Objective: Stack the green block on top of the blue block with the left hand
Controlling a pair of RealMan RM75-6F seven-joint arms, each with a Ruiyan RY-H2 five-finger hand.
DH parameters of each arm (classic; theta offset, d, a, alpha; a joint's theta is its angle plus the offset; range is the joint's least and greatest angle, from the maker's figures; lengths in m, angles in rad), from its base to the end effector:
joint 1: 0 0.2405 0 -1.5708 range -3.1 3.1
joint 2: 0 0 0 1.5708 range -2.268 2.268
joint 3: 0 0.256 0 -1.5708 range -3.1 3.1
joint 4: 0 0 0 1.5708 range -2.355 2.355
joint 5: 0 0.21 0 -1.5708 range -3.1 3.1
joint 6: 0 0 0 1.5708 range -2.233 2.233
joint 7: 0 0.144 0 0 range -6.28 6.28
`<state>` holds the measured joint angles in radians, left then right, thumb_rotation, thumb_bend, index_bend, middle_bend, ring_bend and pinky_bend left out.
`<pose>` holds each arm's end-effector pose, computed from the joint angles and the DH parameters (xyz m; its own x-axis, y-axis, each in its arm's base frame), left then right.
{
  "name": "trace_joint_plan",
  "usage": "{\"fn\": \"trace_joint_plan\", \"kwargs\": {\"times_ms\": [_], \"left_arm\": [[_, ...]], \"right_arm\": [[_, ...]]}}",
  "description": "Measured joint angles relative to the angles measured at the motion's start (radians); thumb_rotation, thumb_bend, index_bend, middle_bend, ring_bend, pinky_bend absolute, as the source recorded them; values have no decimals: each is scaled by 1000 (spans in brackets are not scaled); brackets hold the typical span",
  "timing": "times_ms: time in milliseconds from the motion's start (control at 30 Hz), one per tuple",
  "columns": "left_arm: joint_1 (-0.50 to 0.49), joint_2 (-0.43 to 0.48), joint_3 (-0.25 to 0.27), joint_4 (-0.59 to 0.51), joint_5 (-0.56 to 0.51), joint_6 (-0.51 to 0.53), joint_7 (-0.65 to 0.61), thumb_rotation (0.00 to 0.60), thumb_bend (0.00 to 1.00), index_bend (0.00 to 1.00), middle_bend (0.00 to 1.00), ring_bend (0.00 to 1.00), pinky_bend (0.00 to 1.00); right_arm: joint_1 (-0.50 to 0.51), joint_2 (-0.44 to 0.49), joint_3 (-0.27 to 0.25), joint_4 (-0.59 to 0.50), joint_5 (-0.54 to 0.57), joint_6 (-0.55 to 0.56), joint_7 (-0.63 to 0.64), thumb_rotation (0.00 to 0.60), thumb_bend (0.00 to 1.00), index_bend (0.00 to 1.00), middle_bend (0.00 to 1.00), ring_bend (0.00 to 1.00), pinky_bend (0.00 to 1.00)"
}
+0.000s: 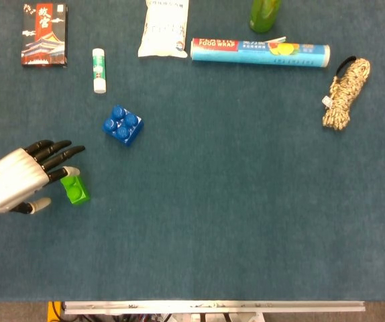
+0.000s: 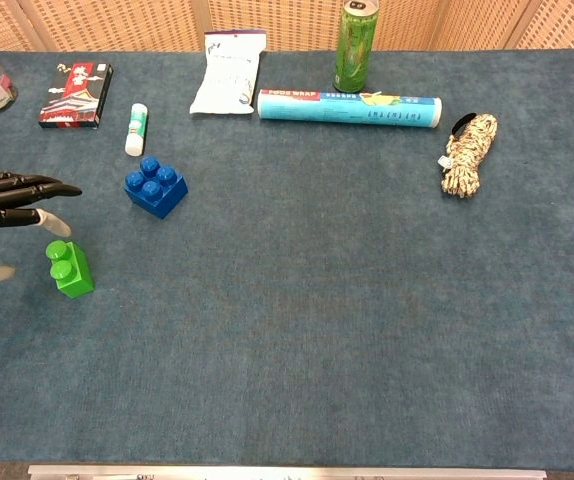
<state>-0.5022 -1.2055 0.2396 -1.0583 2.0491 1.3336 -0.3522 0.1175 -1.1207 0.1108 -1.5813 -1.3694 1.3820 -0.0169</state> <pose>-0.3148 0.2445 0.1056 0.7343 0.2322 0.6379 0.5578 -0.7418 -0.3722 -0.3280 -0.2038 0.1645 0.4116 -0.0295 0.9109 -0.9064 0.0908 0.4126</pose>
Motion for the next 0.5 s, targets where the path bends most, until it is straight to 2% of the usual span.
{"fn": "trace_joint_plan", "kwargs": {"times_ms": [500], "left_arm": [[-30,-48,27,29,-11,-21,24,600,308,227,0,18,154]], "right_arm": [[-4,2,-5,-5,-11,11,4,600,289,283,230,97,303]]}}
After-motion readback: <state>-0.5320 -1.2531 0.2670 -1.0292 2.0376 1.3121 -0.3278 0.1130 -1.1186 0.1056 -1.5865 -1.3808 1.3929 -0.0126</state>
